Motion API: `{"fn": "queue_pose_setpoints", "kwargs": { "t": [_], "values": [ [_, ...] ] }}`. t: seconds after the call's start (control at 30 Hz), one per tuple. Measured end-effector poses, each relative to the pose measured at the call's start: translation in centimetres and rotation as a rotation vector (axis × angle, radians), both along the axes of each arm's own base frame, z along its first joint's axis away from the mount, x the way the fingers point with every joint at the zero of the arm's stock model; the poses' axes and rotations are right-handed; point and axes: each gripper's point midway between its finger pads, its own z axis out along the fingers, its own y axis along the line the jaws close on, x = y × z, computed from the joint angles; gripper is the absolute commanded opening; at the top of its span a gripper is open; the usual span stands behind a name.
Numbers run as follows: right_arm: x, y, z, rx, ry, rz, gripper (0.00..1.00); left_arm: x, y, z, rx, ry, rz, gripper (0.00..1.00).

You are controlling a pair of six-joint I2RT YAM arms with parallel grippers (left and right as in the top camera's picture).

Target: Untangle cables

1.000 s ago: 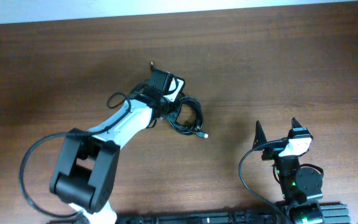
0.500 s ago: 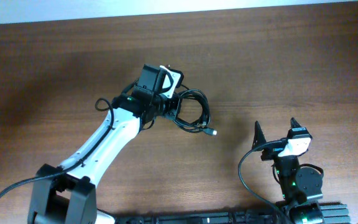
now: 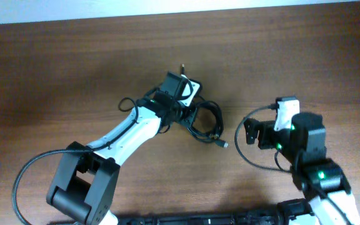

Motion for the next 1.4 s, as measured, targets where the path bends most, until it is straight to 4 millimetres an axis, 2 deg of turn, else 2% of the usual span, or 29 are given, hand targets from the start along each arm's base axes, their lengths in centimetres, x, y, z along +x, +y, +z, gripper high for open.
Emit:
{"fn": "queue_pose_setpoints", "kwargs": {
  "t": [0.03, 0.1, 0.13, 0.2, 0.33, 0.43, 0.47, 0.5, 0.6, 0.67, 0.7, 0.93, 0.97, 1.0, 1.03, 1.1, 1.13, 1.2, 1.27, 1.33, 1.37, 1.4],
  "values": [
    [0.7, 0.4, -0.7, 0.000, 0.093, 0.012, 0.98, -0.3, -0.5, 0.0, -0.002, -0.002, -0.014, 0.04],
    [1.7, 1.5, -1.4, 0.040, 0.134, 0.058, 0.98, -1.2, -1.6, 0.0, -0.007, 0.005, -0.040, 0.05],
    [2.4, 2.6, -1.5, 0.081, 0.131, 0.103, 0.86, -1.6, -2.2, 0.1, -0.017, 0.008, -0.056, 0.05],
    [2.8, 4.0, -2.7, 0.136, 0.177, 0.159, 0.70, -2.8, -3.6, 0.4, -0.057, 0.028, -0.100, 0.05],
    [2.5, 4.7, -6.2, 0.168, 0.316, 0.179, 0.59, -3.6, -5.2, 1.4, -0.154, 0.057, -0.158, 0.05],
    [1.7, 4.8, -7.7, 0.172, 0.391, 0.180, 0.44, -3.8, -5.3, 1.5, -0.164, 0.063, -0.165, 0.05],
    [1.6, 4.8, -8.1, 0.174, 0.407, 0.178, 0.35, -3.8, -5.4, 1.5, -0.167, 0.063, -0.167, 0.05],
    [1.6, 4.8, -8.1, 0.172, 0.409, 0.181, 0.29, -3.7, -5.5, 1.6, -0.170, 0.059, -0.167, 0.04],
    [1.4, 4.9, -8.1, 0.180, 0.418, 0.180, 0.23, -3.6, -5.4, 1.7, -0.172, 0.055, -0.165, 0.04],
    [1.4, 4.9, -8.1, 0.181, 0.419, 0.181, 0.07, -3.2, -5.1, 1.5, -0.152, 0.042, -0.150, 0.01],
    [1.3, 4.9, -8.2, 0.178, 0.420, 0.184, 0.04, -3.2, -4.9, 1.3, -0.142, 0.046, -0.145, 0.01],
    [0.2, 3.6, -9.3, 0.175, 0.544, -0.026, 0.06, -4.0, -4.5, 0.9, -0.122, 0.083, -0.145, 0.00],
    [0.0, 3.5, -9.3, 0.177, 0.557, -0.049, 0.12, -3.9, -4.2, 0.9, -0.134, 0.102, -0.139, 0.00],
    [0.1, 3.2, -9.3, 0.167, 0.559, -0.079, 0.15, -3.4, -3.4, 1.0, -0.144, 0.123, -0.115, 0.00],
    [0.0, 1.1, -9.9, 0.095, 0.568, -0.171, 0.16, -2.7, -1.8, 0.6, -0.124, 0.141, -0.066, 0.00],
    [0.2, -2.5, -10.3, -0.015, 0.547, -0.317, 0.16, 1.7, 5.3, -0.3, -0.043, 0.122, 0.150, 0.00],
    [0.3, -3.1, -10.2, -0.039, 0.538, -0.349, 0.16, 2.4, 6.6, -0.1, -0.027, 0.104, 0.187, 0.00],
    [0.3, -3.6, -10.2, -0.057, 0.533, -0.368, 0.31, 2.6, 6.6, 2.0, -0.046, 0.055, 0.188, 0.00],
    [0.9, -3.0, -10.0, -0.023, 0.514, -0.349, 0.38, 2.0, 5.4, 4.4, -0.136, 0.036, 0.119, 0.00],
    [2.9, 1.3, -8.7, 0.117, 0.426, -0.099, 0.45, 0.1, 3.0, 6.0, -0.266, 0.063, -0.040, 0.00],
    [3.2, 3.8, -7.6, 0.181, 0.379, 0.063, 0.45, -0.4, 2.4, 6.4, -0.307, 0.077, -0.078, 0.00],
    [3.2, 5.3, -6.7, 0.224, 0.348, 0.170, 0.45, -0.9, 1.9, 6.9, -0.341, 0.088, -0.106, 0.00]
  ]
}}
